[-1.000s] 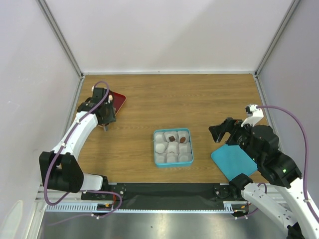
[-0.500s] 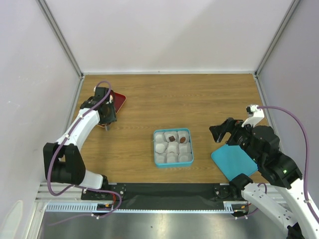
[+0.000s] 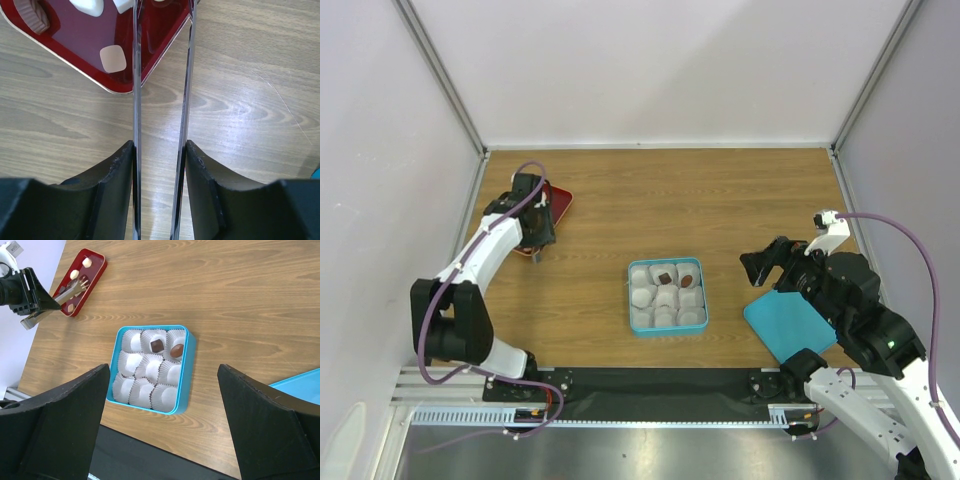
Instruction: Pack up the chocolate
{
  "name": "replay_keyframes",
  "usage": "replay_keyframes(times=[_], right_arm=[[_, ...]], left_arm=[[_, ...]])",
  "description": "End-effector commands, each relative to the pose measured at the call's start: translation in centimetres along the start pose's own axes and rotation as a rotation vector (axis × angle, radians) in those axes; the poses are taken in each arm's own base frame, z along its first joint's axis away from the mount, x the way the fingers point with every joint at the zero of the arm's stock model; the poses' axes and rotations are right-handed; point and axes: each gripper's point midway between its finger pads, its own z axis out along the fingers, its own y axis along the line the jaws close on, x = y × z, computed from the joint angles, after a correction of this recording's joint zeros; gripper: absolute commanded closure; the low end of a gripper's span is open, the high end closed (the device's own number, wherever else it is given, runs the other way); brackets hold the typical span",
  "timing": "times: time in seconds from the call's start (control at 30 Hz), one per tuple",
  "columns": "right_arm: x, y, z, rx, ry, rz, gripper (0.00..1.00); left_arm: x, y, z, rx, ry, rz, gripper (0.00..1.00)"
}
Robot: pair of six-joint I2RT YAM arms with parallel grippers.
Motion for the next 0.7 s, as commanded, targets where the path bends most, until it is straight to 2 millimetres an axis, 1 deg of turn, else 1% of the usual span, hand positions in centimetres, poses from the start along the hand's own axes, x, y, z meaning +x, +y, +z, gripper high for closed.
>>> replay_keyframes(times=[0.0,0.13,0.23,0.43,0.67], right_arm=[[-0.8,0.1,0.0,-0.002,-0.038,-0.005,0.05],[-0.7,0.0,0.2,0.000,-0.036,-0.007,0.04],[-0.7,0.0,0.3,0.002,-0.035,-0.006,0.04],[-0.7,0.0,0.2,-0.001,-0.037,-0.004,0.04],[-0.8,0.0,0.1,0.000,-0.042,0.000,0.04]], left_arm=[[-2.6,-0.3,-0.4,0.017,-0.063,0.006,0.52],[-2.6,-0.3,-0.6,0.023,-0.065,0.006,0.52],[-2.5,-0.5,-0.8,0.034,-0.065,0.010,0.54],[-2.3,0.0,-0.9,0.014,-0.059,0.021,0.61],[-3.1,0.3,-1.7,-0.002,-0.078,0.023,0.65]])
